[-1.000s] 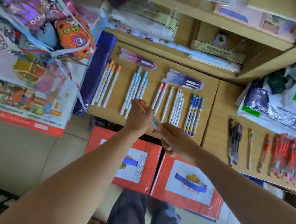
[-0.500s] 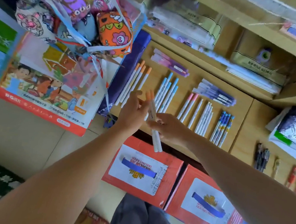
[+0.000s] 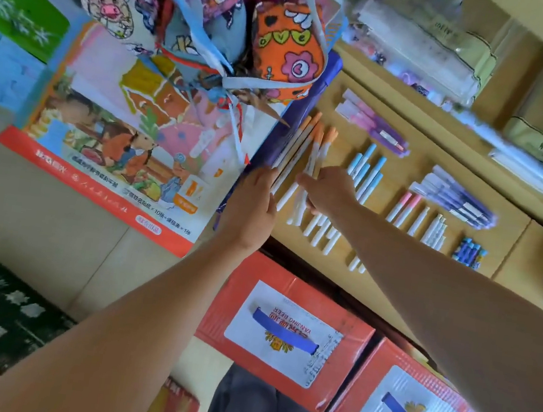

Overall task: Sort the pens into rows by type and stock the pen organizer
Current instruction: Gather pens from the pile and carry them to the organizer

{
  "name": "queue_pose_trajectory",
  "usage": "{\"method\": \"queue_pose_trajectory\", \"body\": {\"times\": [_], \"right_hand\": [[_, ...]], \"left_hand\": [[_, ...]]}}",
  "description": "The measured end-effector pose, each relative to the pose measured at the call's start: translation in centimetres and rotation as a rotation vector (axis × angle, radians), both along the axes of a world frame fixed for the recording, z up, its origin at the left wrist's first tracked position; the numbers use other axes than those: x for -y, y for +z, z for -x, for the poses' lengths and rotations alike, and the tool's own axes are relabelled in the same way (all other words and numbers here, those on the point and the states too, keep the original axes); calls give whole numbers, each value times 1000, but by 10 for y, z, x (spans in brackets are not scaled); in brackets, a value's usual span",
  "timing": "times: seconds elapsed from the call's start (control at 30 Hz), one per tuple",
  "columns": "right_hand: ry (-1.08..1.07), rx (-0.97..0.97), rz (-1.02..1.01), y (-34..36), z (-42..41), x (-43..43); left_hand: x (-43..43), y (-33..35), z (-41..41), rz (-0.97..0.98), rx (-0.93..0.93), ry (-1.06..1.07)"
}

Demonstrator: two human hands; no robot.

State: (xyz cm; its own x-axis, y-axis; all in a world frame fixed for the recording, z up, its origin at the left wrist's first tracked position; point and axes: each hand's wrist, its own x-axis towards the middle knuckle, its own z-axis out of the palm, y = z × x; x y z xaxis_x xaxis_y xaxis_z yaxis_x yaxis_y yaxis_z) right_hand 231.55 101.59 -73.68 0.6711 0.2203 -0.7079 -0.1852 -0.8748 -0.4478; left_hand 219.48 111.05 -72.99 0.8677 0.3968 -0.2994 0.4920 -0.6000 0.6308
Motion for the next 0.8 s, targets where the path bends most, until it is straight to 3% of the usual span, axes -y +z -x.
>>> {"method": "queue_pose_trajectory", "body": {"times": [0.53, 0.8], "right_hand": [[-199, 75, -77, -4, 0, -2], [-133, 16, -94, 6, 1, 10]], "left_hand": [[5, 1, -7, -126, -112, -121], [11, 4, -12, -187, -112, -151]]}}
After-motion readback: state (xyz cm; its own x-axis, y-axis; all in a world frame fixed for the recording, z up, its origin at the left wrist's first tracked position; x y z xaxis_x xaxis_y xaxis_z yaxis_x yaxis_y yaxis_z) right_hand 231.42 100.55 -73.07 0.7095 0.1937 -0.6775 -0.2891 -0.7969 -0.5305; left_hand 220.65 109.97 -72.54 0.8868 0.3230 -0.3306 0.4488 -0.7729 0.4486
